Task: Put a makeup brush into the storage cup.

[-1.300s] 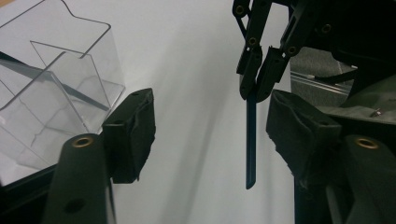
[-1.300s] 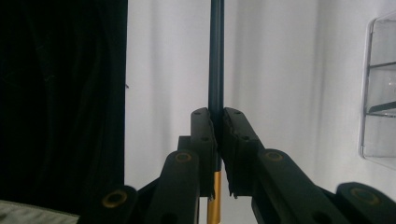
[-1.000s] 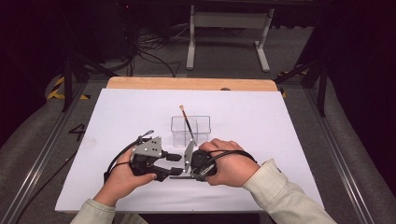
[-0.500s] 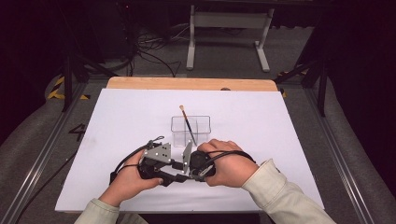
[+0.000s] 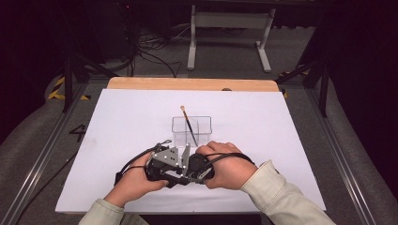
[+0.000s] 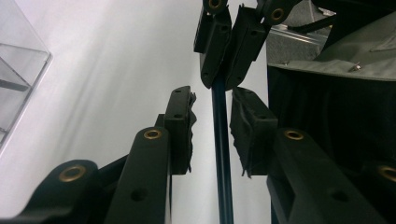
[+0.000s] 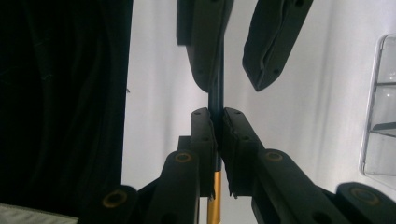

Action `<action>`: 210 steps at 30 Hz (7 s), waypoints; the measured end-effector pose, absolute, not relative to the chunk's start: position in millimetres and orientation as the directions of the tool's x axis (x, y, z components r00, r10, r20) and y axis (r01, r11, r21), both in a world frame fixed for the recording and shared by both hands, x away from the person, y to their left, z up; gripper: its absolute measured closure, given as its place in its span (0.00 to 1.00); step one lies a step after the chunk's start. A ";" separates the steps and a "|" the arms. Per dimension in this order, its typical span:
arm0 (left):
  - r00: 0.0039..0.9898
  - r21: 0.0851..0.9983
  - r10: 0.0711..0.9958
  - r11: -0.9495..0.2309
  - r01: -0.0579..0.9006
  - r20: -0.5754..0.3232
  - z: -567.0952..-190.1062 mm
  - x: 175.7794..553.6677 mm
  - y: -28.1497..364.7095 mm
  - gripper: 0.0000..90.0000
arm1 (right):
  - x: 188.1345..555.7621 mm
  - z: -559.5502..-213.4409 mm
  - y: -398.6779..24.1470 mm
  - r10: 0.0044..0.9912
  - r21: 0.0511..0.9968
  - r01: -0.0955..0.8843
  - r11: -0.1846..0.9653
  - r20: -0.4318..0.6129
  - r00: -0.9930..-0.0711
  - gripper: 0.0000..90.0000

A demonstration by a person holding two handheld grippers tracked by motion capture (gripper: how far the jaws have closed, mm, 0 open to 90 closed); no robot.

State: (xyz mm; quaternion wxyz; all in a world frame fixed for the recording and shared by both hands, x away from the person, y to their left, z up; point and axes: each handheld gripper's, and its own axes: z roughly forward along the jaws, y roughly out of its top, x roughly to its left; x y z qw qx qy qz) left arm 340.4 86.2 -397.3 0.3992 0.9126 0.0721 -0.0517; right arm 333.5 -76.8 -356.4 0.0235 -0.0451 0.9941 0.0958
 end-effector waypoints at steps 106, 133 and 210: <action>0.979 0.649 0.155 -0.733 0.202 -0.130 -410.0 349.3 93.7 0.93 | 338.1 -327.8 -145.1 0.250 0.770 0.080 0.632 -0.105 -0.963 0.35; 0.976 0.687 0.179 -0.695 0.214 -0.123 -406.6 351.2 103.0 0.93 | 336.7 -343.0 -214.2 0.423 0.921 0.122 0.370 -0.050 -0.905 0.23; 0.916 0.975 0.394 -0.160 0.151 -0.077 -373.2 413.6 85.7 0.93 | 337.1 -392.7 -332.1 0.725 0.988 0.148 0.030 0.080 -0.684 0.01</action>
